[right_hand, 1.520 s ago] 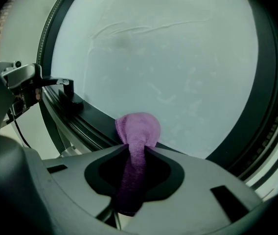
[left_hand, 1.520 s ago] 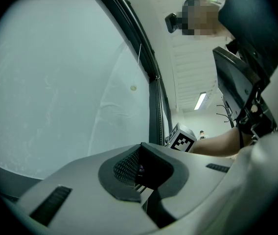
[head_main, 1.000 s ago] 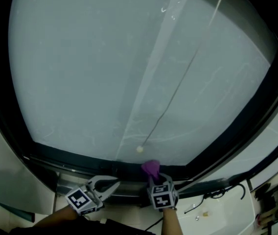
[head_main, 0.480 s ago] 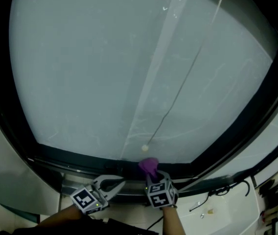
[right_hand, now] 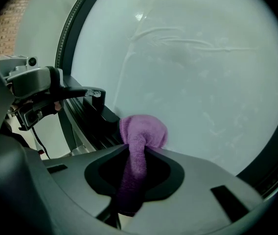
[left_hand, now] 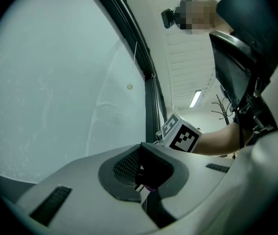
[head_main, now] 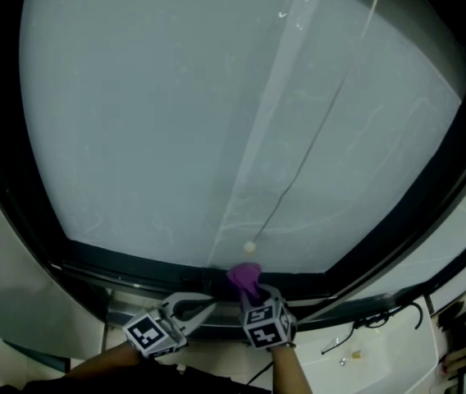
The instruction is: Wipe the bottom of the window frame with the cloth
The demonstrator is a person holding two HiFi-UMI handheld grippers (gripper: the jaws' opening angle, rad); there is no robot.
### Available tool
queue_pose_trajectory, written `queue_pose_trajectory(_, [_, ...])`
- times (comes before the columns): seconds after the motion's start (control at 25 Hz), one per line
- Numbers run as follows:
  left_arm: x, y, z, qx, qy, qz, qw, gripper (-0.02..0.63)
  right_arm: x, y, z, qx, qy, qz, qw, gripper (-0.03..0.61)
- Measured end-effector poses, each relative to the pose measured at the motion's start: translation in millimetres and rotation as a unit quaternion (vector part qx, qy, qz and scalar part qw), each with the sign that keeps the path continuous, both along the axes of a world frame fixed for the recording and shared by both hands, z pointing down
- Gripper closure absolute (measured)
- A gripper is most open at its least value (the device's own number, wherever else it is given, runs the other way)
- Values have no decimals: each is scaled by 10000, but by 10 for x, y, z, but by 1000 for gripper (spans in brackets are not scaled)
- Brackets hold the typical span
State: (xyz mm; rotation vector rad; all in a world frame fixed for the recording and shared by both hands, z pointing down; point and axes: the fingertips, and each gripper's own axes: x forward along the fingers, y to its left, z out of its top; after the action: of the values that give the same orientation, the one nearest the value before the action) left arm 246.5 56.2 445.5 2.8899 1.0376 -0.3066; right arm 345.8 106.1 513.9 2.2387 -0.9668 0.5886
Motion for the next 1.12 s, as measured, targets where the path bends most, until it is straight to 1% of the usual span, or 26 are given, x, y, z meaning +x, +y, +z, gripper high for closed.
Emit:
queue_pose_trajectory(0.32, [8,-2,-6,12,100,-74,9999,609,-143,-264,-49,-89,-2,-484,9988,494])
queue_pose_trajectory(0.64, [1,9,14,6,-34,49,10000,609,-257,-425,-120,73,82,-679,9976,494])
queue_pose_trajectory(0.88, [-3,-17,13,93,-132,150,9998,609,-322,-544,-172,-61,271,-833,9961,494])
queue_pose_trajectory(1.12, [-12,7,0,-79,-306,173,9994,609,-377,-578,-202,-134,397,-998,9941,494])
